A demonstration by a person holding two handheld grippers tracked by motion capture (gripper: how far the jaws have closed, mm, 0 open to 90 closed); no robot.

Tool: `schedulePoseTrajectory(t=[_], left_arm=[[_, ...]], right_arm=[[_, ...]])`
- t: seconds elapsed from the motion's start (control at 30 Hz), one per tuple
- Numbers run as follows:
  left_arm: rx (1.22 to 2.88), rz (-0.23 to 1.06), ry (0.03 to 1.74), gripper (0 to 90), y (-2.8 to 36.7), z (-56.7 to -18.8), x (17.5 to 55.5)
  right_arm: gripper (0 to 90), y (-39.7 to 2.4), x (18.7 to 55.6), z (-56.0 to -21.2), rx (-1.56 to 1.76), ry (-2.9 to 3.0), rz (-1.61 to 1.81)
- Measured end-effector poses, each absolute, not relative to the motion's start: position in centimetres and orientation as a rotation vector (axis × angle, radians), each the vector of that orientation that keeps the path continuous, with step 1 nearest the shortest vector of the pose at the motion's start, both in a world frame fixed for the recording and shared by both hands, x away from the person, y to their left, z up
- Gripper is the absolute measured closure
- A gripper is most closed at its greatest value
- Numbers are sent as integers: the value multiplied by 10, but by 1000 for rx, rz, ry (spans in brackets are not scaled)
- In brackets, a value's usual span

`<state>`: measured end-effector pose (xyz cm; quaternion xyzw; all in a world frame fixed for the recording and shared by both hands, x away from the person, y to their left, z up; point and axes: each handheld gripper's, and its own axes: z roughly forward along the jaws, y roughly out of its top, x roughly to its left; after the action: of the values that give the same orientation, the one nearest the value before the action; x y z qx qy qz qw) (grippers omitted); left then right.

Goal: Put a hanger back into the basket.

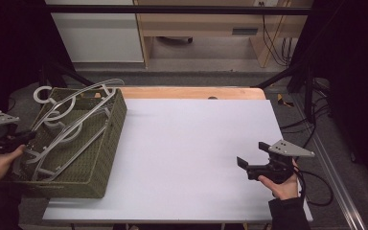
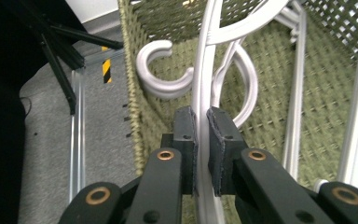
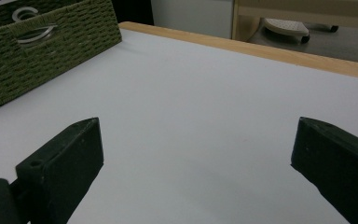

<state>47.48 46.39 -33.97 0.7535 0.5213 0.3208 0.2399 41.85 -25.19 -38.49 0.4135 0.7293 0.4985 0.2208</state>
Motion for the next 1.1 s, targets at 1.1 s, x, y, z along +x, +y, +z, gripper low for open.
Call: schedulePoseTrajectory(t=[1.1], left_arm=[[2140, 956, 1445, 821, 478, -351, 471]], right_arm=[[25, -252, 419, -386, 1151, 2016, 1373]])
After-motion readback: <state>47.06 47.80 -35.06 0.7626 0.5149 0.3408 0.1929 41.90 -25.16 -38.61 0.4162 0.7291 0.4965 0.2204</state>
